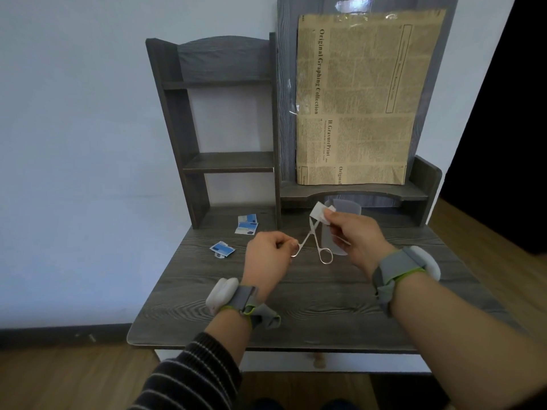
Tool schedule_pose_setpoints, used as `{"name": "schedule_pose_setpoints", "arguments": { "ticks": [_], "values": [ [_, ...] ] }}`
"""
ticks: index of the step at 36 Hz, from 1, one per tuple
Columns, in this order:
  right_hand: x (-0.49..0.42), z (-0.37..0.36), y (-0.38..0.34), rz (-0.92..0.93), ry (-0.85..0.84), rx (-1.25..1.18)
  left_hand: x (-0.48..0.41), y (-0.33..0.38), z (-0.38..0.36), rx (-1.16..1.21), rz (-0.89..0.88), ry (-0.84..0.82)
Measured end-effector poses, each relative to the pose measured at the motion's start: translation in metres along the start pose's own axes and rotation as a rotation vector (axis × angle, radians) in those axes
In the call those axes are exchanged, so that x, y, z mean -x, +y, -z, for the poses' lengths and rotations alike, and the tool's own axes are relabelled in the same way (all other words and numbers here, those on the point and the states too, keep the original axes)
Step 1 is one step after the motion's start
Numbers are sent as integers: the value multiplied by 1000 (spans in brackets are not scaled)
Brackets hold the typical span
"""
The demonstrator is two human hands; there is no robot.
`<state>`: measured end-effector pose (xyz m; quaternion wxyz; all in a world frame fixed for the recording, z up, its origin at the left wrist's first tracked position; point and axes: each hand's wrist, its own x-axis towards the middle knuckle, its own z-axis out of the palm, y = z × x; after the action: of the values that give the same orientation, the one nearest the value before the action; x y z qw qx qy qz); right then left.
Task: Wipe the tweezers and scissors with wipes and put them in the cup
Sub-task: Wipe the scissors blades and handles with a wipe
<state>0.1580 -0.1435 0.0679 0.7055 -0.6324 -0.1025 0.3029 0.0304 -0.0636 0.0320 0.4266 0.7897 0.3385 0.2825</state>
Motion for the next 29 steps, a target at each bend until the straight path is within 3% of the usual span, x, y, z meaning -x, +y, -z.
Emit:
{"name": "schedule_pose_setpoints", "arguments": {
  "ticks": [13, 23, 29],
  "values": [
    [8, -7, 9, -51, -164, 61, -1, 3, -2, 4, 28, 63],
    [4, -5, 1, -49, -71, 1, 3, 5, 1, -49, -21, 11],
    [0, 6, 5, 11, -59, 114, -4, -2, 2, 124, 73, 152]
  ]
}}
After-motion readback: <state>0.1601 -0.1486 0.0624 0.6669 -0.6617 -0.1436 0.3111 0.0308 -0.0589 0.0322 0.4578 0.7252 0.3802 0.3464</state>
